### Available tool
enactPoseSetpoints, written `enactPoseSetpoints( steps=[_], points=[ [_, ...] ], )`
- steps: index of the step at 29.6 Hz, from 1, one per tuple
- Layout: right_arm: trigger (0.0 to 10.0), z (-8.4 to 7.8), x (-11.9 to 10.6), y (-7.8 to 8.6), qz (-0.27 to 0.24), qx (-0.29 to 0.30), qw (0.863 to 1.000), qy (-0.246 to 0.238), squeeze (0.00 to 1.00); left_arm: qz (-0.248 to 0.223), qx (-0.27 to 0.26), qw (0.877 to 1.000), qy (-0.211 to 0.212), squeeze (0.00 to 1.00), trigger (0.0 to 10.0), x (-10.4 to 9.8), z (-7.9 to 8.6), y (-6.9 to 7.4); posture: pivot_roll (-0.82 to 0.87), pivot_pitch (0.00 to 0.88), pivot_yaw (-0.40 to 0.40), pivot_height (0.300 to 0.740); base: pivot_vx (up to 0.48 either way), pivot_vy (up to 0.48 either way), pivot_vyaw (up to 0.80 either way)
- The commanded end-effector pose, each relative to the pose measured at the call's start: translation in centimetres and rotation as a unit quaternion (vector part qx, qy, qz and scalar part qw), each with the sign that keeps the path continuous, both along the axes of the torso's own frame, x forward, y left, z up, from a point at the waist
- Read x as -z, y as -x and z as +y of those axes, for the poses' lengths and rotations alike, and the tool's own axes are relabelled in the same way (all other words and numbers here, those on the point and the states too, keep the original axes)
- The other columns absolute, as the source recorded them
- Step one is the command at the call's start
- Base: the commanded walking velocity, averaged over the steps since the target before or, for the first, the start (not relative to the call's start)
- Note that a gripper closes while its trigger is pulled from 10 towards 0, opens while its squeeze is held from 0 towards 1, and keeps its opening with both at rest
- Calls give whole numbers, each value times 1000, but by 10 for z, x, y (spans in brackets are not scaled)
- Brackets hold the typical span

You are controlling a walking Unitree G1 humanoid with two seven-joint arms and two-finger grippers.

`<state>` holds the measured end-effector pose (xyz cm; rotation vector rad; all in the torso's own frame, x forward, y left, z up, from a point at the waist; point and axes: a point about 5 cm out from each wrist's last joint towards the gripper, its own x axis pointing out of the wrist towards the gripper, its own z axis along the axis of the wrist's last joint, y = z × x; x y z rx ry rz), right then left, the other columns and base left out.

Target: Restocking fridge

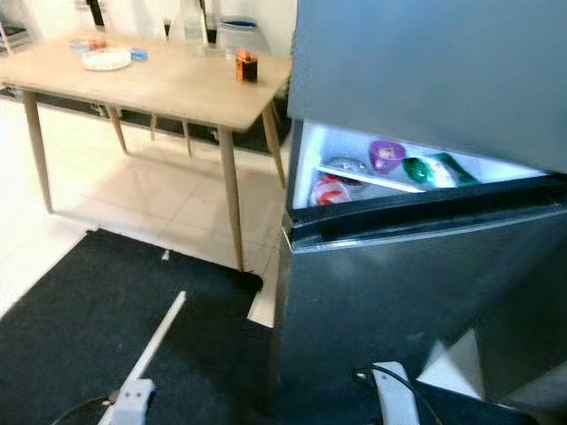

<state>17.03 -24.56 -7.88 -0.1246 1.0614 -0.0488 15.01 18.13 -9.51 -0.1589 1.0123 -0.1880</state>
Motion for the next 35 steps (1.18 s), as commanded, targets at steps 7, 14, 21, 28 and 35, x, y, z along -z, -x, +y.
enactPoseSetpoints(
  steps=[7,14,21,28,35],
  points=[
    [10000,-5,2,6,8,18,1000,5,0,15,-2,1000,-13,0,10000,3,4,8,-17,0,-20,740,55,0,0],
    [10000,-10,-9,-12,-30,33,999,16,0,18,1,1000,-15,0,10000,4,5,10,-13,0,-19,740,0,0,0],
    [10000,-11,-34,-55,-104,31,994,27,0,20,0,1000,-15,0,10000,4,5,12,-11,0,-21,740,0,0,0],
    [10000,-11,-39,-63,-101,8,994,35,0,22,-1,1000,-15,0,10000,5,4,14,-8,0,-29,740,0,0,0],
    [10000,2,-66,-102,-185,1,982,23,0,27,0,1000,-15,0,10000,7,4,18,-7,0,-27,740,0,0,0]
  ],
)
